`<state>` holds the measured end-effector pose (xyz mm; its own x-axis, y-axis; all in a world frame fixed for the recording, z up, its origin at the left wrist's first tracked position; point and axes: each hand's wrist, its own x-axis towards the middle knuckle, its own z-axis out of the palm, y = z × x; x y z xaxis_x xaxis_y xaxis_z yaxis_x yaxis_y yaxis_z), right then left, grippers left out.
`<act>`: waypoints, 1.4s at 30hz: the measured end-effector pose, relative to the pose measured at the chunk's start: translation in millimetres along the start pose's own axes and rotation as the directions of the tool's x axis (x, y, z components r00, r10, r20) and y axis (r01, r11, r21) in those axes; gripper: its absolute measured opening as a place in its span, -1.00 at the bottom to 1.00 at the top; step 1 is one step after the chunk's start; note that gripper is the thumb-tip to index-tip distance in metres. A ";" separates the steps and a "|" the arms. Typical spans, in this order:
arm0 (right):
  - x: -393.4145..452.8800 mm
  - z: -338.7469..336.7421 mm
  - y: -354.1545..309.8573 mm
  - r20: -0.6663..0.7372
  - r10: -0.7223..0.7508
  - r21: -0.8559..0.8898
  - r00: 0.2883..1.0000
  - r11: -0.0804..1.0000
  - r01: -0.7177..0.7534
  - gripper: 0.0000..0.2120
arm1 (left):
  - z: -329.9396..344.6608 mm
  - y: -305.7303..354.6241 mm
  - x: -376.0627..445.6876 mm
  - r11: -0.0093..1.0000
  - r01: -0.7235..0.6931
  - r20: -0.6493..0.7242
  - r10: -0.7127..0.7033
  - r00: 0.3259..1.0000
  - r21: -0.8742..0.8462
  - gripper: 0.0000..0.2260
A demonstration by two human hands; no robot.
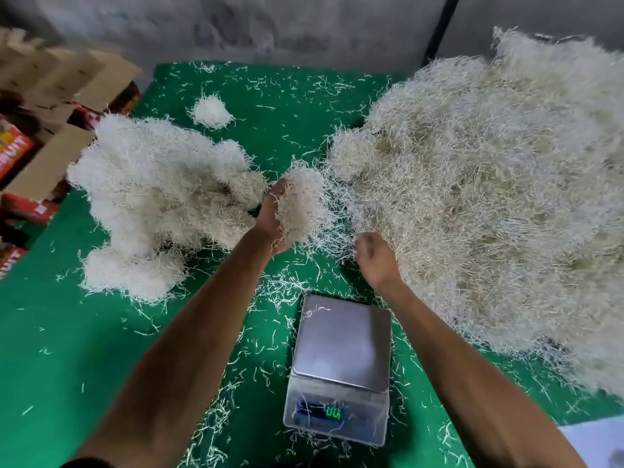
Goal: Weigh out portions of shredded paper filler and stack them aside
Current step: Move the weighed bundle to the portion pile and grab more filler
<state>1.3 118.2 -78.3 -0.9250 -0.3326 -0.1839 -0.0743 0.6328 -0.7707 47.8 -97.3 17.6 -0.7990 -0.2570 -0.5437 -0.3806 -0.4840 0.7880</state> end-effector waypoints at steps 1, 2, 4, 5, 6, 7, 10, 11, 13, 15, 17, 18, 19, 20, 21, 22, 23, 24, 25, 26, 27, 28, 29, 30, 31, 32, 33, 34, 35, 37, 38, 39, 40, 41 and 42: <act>-2.1 -2.1 4.3 0.008 0.014 -0.063 1.000 0.998 -0.013 -0.55 | 0.7 10.1 -9.4 0.999 -0.042 -0.011 0.041 0.999 -0.021 -0.27; -5.2 -3.6 10.7 0.022 0.023 -0.114 0.999 0.993 -0.021 -0.56 | 3.3 20.6 -18.3 0.997 -0.060 -0.028 0.059 0.998 -0.049 -0.26; -21.8 -9.7 16.0 0.033 0.026 -0.162 0.999 0.987 -0.021 -0.63 | 5.7 38.3 -40.9 0.993 -0.120 -0.102 0.118 0.988 -0.014 -0.28; -28.0 -11.5 16.6 0.043 0.018 -0.169 0.999 0.986 -0.011 -0.66 | 10.5 46.0 -50.1 0.990 -0.139 -0.107 0.140 0.984 0.015 -0.29; -31.7 -13.2 14.8 0.049 0.000 -0.202 0.999 0.979 0.009 -0.68 | 16.2 51.8 -58.2 0.986 -0.162 -0.076 0.166 0.983 0.046 -0.30; -35.8 -16.3 7.4 0.037 -0.035 -0.267 0.999 0.963 0.043 -0.67 | 21.5 55.8 -66.1 0.981 -0.178 -0.039 0.181 0.983 0.071 -0.30; -45.0 -31.0 -24.9 -0.091 -0.165 -0.488 0.982 0.867 0.100 -0.58 | 30.2 50.8 -96.4 0.971 -0.211 -0.030 0.215 0.976 0.111 -0.30; -45.8 -38.3 -37.4 -0.131 -0.219 -0.534 0.967 0.838 0.118 -0.56 | 31.3 47.4 -103.8 0.963 -0.219 -0.059 0.231 0.971 0.158 -0.26; -54.1 -56.2 -62.8 -0.195 -0.313 -0.534 0.929 0.829 0.167 -0.56 | 34.9 43.9 -123.7 0.954 -0.178 -0.101 0.207 0.973 0.240 -0.09; -63.7 -75.9 -88.1 -0.287 -0.381 -0.389 0.879 0.885 0.257 -0.58 | 46.8 51.4 -140.8 0.949 -0.152 -0.075 0.179 0.981 0.277 -0.01; -75.0 -93.1 -114.1 -0.337 -0.395 -0.126 0.855 0.919 0.374 -0.59 | 59.2 65.0 -152.2 0.947 -0.155 -0.049 0.175 0.983 0.282 -0.08; -83.0 -98.5 -126.6 -0.332 -0.397 -0.003 0.856 0.908 0.420 -0.58 | 64.3 70.0 -157.8 0.939 -0.163 -0.025 0.179 0.984 0.302 -0.12; -91.2 -101.0 -136.6 -0.329 -0.399 0.103 0.856 0.886 0.452 -0.58 | 67.2 72.7 -162.0 0.921 -0.178 0.011 0.186 0.983 0.347 -0.15; -99.6 -101.0 -145.2 -0.322 -0.391 0.201 0.862 0.862 0.466 -0.57 | 67.1 72.5 -166.5 0.893 -0.197 0.051 0.193 0.980 0.404 -0.18; -105.6 -99.0 -152.3 -0.300 -0.367 0.299 0.880 0.840 0.452 -0.53 | 69.5 72.4 -169.4 0.868 -0.219 0.087 0.201 0.976 0.446 -0.22; -112.3 -95.5 -158.0 -0.262 -0.343 0.358 0.902 0.833 0.421 -0.45 | 68.6 69.0 -172.1 0.857 -0.238 0.119 0.207 0.971 0.458 -0.27; -117.5 -91.8 -161.1 -0.226 -0.331 0.363 0.916 0.844 0.395 -0.37 | 69.8 66.4 -173.2 0.856 -0.254 0.158 0.203 0.966 0.451 -0.31; -122.6 -87.7 -163.1 -0.191 -0.325 0.342 0.926 0.863 0.373 -0.27 | 72.1 64.1 -173.2 0.862 -0.267 0.203 0.196 0.960 0.432 -0.30; -128.1 -82.7 -164.1 -0.148 -0.333 0.312 0.931 0.878 0.363 -0.19 | 72.7 61.0 -175.8 0.871 -0.273 0.235 0.188 0.954 0.409 -0.26; -135.0 -77.7 -167.2 -0.126 -0.348 0.294 0.929 0.881 0.370 -0.12 | 72.4 58.5 -179.7 0.879 -0.272 0.247 0.184 0.951 0.392 -0.22; -141.1 -73.6 -169.2 -0.122 -0.349 0.285 0.929 0.885 0.369 -0.09 | 70.7 55.7 -182.8 0.881 -0.275 0.246 0.190 0.951 0.385 -0.18; -145.8 -70.7 -169.4 -0.137 -0.323 0.296 0.937 0.889 0.350 -0.08 | 67.4 52.6 -184.9 0.880 -0.278 0.235 0.198 0.952 0.384 -0.16; -148.2 -68.5 -167.9 -0.163 -0.295 0.327 0.941 0.884 0.334 -0.14 | 62.6 49.4 -185.8 0.882 -0.275 0.225 0.200 0.954 0.382 -0.16; -148.6 -67.2 -165.5 -0.188 -0.271 0.382 0.944 0.865 0.325 -0.26 | 56.8 46.2 -185.6 0.891 -0.265 0.216 0.195 0.957 0.368 -0.16; -150.9 -68.1 -165.4 -0.212 -0.238 0.444 0.948 0.841 0.311 -0.39 | 51.3 42.6 -184.5 0.910 -0.250 0.209 0.188 0.960 0.330 -0.15; -152.1 -70.4 -165.7 -0.232 -0.172 0.516 0.957 0.813 0.271 -0.40 | 45.3 38.6 -182.9 0.936 -0.228 0.198 0.177 0.964 0.269 -0.16; -154.7 -73.8 -168.1 -0.220 -0.090 0.596 0.971 0.776 0.207 -0.41 | 40.0 34.3 -181.5 0.962 -0.197 0.175 0.165 0.971 0.190 -0.19; -155.6 -76.9 -171.7 -0.188 -0.026 0.679 0.982 0.719 0.149 -0.52 | 34.5 29.0 -178.6 0.980 -0.165 0.138 0.150 0.979 0.108 -0.23; -157.6 -79.2 -174.4 -0.144 -0.003 0.759 0.990 0.641 0.113 -0.67 | 29.2 23.2 -174.3 0.990 -0.134 0.096 0.128 0.987 0.050 -0.24; -160.1 -79.5 -174.9 -0.035 0.028 0.863 0.999 0.506 0.016 -0.72 | 20.2 10.8 -169.2 0.996 -0.084 0.061 0.084 0.995 -0.001 -0.23; -161.5 -79.2 -171.6 0.023 0.034 0.878 0.999 0.478 -0.036 -0.69 | 17.7 5.1 -168.6 0.997 -0.070 0.068 0.071 0.995 -0.006 -0.23; -163.4 -77.3 -169.4 0.072 0.033 0.872 0.997 0.483 -0.079 -0.60 | 16.3 0.4 -169.5 0.998 -0.055 0.088 0.056 0.995 -0.011 -0.22; -162.3 -74.7 -163.6 0.088 0.033 0.836 0.996 0.542 -0.092 -0.51 | 16.0 -3.8 -170.7 0.999 -0.035 0.111 0.038 0.993 -0.027 -0.20; -163.9 -72.6 -158.3 0.095 0.047 0.765 0.994 0.636 -0.103 -0.45 | 16.7 -6.9 -174.9 0.998 -0.012 0.139 0.019 0.990 -0.055 -0.20; -164.4 -69.6 -151.6 0.085 0.074 0.666 0.994 0.738 -0.112 -0.45 | 18.2 -8.7 -180.6 0.997 0.008 0.169 0.004 0.986 -0.072 -0.24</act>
<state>138.7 125.7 111.2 -0.8930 -0.3427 -0.2918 0.2970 0.0387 -0.9541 187.0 -31.4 114.3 -0.8677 -0.1144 -0.4838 -0.3525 -0.5447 0.7609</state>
